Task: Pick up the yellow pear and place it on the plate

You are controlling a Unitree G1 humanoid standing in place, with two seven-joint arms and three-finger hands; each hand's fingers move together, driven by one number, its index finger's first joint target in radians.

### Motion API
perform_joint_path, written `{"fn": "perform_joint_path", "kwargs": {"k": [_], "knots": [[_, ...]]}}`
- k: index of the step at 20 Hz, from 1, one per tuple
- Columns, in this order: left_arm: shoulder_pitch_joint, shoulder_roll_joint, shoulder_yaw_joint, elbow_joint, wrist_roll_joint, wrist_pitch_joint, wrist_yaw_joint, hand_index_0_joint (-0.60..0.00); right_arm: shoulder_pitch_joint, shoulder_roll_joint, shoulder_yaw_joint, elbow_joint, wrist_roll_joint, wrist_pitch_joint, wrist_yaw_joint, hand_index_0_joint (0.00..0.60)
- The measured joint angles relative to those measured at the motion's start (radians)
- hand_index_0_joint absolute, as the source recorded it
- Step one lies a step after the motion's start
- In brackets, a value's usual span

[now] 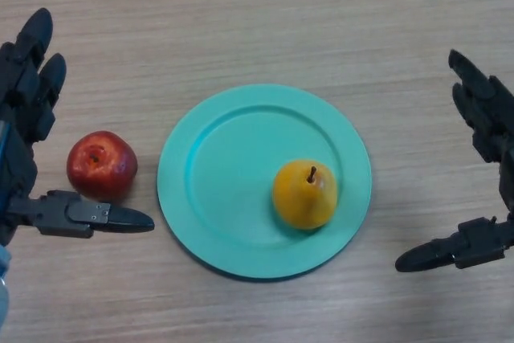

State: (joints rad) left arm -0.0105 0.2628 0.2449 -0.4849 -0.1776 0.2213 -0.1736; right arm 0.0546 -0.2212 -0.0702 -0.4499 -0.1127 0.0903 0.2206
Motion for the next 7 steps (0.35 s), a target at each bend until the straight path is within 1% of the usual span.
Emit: {"fn": "perform_joint_path", "kwargs": {"k": [2, 7], "knots": [[-0.002, 0.000, 0.000, 0.002, 0.000, 0.000, 0.000, 0.000, -0.001, 0.000, 0.000, -0.024, 0.002, 0.000, 0.000, 0.000], [-0.010, 0.001, 0.000, 0.010, 0.000, 0.000, 0.019, 0.000, -0.004, 0.000, 0.000, -0.002, 0.002, 0.000, 0.000, 0.000]]}}
